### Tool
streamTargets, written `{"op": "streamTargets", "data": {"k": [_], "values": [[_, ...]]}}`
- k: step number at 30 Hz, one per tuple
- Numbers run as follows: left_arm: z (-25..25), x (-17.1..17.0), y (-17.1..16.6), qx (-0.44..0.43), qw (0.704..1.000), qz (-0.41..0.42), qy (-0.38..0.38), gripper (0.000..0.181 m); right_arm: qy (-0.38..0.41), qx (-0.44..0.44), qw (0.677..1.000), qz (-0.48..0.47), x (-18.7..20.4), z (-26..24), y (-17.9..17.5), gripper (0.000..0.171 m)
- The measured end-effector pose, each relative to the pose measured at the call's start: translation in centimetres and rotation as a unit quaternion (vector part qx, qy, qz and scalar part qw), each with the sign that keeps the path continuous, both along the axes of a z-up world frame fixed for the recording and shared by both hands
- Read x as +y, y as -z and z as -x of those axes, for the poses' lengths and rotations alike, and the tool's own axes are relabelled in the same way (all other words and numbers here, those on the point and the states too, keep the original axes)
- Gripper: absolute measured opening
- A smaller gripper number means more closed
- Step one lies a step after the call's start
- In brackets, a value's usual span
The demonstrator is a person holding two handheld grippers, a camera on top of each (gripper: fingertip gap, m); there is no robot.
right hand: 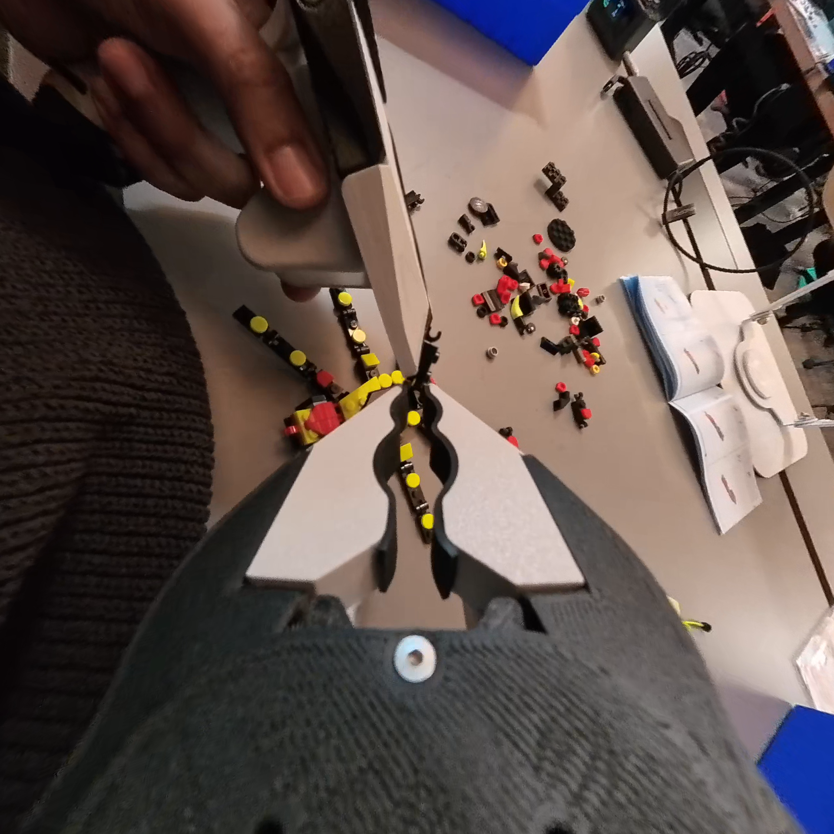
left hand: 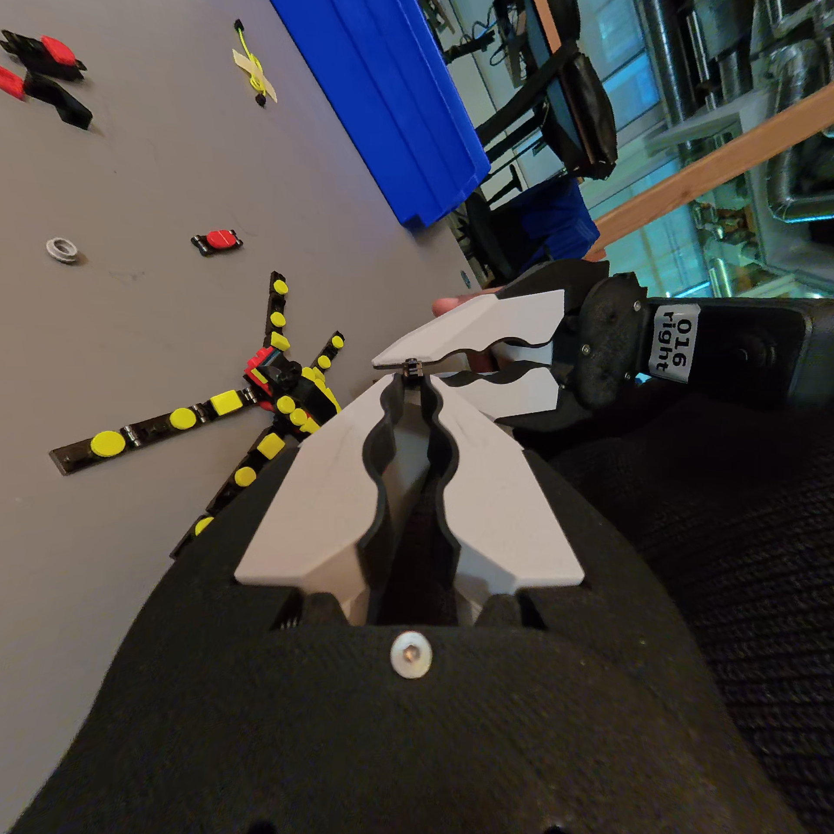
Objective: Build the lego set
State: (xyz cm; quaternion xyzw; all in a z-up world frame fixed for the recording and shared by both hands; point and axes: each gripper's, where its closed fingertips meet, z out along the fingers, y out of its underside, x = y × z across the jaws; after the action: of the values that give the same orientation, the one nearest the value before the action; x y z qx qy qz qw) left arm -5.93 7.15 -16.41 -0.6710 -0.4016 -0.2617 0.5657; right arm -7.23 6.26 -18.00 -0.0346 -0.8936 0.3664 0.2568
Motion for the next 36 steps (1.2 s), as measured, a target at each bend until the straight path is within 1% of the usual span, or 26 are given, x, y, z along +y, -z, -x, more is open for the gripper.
{"op": "streamTargets", "data": {"k": [8, 13, 16, 18, 19, 20, 21, 22, 23, 24, 27, 30, 31, 32, 33, 34, 36], "values": [[-0.6, 0.3, 0.8, -0.002, 1.0, 0.027, 0.014, 0.009, -0.004, -0.031, 0.999, -0.018, 0.2, -0.4, 0.9, 0.003], [-0.7, 0.4, 0.9, 0.007, 0.999, 0.037, 0.016, 0.009, 0.015, -0.08, 0.997, -0.001, 0.4, -0.5, 1.0, 0.002], [-0.9, 0.3, 1.2, 0.024, 0.998, 0.055, 0.022, 0.009, 0.016, -0.08, 0.997, -0.007, 0.4, -0.5, 1.1, 0.002], [-0.9, 0.2, 1.2, 0.035, 0.997, 0.062, 0.025, 0.008, 0.032, -0.09, 0.995, 0.003, 0.6, -0.2, 1.0, 0.002], [-1.8, 0.5, 1.1, 0.04, 0.996, 0.061, 0.049, 0.0, 0.069, -0.064, 0.996, 0.001, 1.6, 1.3, 0.6, 0.003], [-4.9, 1.9, 1.2, 0.008, 0.992, 0.05, 0.114, 0.001, 0.096, -0.043, 0.994, -0.015, 3.2, 2.9, 0.3, 0.003], [-7.9, 3.2, 1.2, -0.005, 0.986, 0.044, 0.163, 0.003, 0.099, -0.08, 0.992, 0.013, 3.7, 3.3, 0.2, 0.003], [-9.0, 3.9, 1.1, 0.01, 0.982, 0.048, 0.18, 0.002, 0.101, -0.116, 0.987, 0.043, 3.8, 3.1, 0.2, 0.002], [-7.8, 3.8, 0.9, 0.033, 0.985, 0.059, 0.16, 0.003, 0.103, -0.11, 0.988, 0.036, 4.1, 3.0, 0.4, 0.003], [-5.6, 3.1, 0.6, 0.037, 0.991, 0.052, 0.115, 0.002, 0.104, -0.092, 0.99, 0.026, 4.1, 2.9, 0.4, 0.003], [-1.8, 1.1, 0.6, -0.001, 0.999, 0.021, 0.038, 0.001, 0.091, -0.079, 0.992, 0.046, 3.2, 2.5, -0.7, 0.003], [0.7, 0.1, -0.6, 0.004, 0.999, -0.014, -0.034, 0.0, 0.07, -0.104, 0.989, 0.076, 2.3, 2.0, -0.8, 0.003], [1.2, -0.2, -1.0, 0.007, 0.999, -0.024, -0.048, 0.0, 0.063, -0.095, 0.991, 0.074, 2.0, 1.7, -0.9, 0.003], [1.2, -0.3, -1.2, 0.002, 0.998, -0.038, -0.05, 0.004, 0.06, -0.081, 0.993, 0.065, 1.7, 1.6, -1.0, 0.003], [1.2, -0.2, -1.5, -0.012, 0.997, -0.054, -0.052, 0.013, 0.055, -0.073, 0.994, 0.056, 1.5, 1.3, -0.9, 0.003], [1.0, 0.0, -1.6, -0.027, 0.996, -0.068, -0.05, 0.018, 0.051, -0.068, 0.995, 0.05, 1.2, 1.1, -0.8, 0.003], [0.5, 0.5, -1.1, -0.044, 0.996, -0.066, -0.041, 0.029, 0.049, -0.062, 0.996, 0.032, 0.8, 0.8, -0.5, 0.003]]}}
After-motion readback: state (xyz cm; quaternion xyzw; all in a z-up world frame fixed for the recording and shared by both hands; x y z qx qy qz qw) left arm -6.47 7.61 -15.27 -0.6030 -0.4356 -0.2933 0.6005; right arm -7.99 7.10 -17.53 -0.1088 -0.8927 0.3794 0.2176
